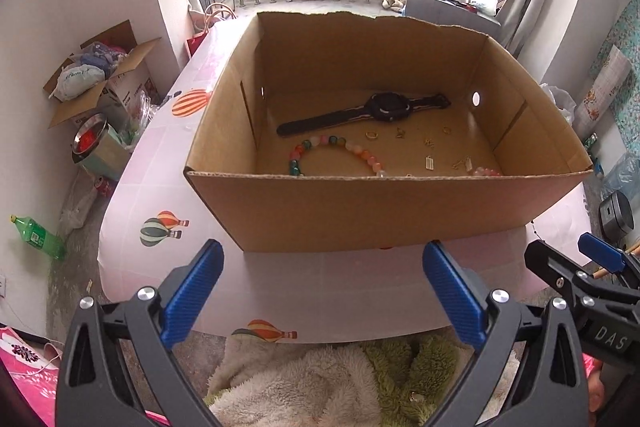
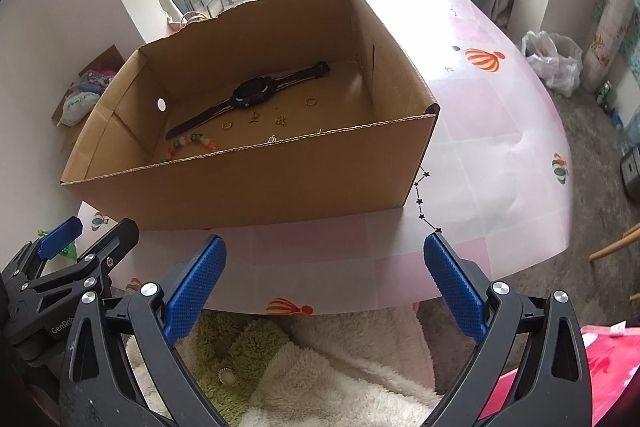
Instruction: Organize jewelry
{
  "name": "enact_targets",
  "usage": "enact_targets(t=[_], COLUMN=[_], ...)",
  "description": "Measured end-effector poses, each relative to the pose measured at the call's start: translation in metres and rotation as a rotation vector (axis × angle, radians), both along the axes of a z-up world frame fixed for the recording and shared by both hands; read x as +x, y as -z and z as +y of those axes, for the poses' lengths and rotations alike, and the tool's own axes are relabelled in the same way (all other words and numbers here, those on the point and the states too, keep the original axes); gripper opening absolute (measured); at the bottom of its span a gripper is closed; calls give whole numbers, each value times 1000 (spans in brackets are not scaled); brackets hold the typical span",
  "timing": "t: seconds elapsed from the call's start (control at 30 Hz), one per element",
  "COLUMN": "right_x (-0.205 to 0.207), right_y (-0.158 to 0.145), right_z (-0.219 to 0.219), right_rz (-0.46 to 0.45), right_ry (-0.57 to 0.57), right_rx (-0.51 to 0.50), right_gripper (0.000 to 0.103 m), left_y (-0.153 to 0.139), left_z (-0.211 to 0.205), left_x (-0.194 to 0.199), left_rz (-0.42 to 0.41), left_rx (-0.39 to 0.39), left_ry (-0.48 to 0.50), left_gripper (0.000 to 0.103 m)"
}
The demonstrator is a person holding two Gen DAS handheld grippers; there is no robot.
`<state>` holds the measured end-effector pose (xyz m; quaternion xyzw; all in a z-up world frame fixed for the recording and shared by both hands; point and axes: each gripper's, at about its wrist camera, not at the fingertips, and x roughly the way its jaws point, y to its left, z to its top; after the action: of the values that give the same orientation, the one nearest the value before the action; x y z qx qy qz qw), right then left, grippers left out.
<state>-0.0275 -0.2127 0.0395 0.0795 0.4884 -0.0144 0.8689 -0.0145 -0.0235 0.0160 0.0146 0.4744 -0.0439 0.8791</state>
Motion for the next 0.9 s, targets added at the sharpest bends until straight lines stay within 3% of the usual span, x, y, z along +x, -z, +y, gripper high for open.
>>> enact_targets(t=[0.9], right_x=[2], right_y=[-1], right_z=[10], right_rz=[7], right_ry=[-11], right_rx=[-43], right_gripper=[95], left_y=[7], left_z=[3], left_x=[1], left_rz=[26], left_rx=[-15], left_ry=[1], left_gripper=[98])
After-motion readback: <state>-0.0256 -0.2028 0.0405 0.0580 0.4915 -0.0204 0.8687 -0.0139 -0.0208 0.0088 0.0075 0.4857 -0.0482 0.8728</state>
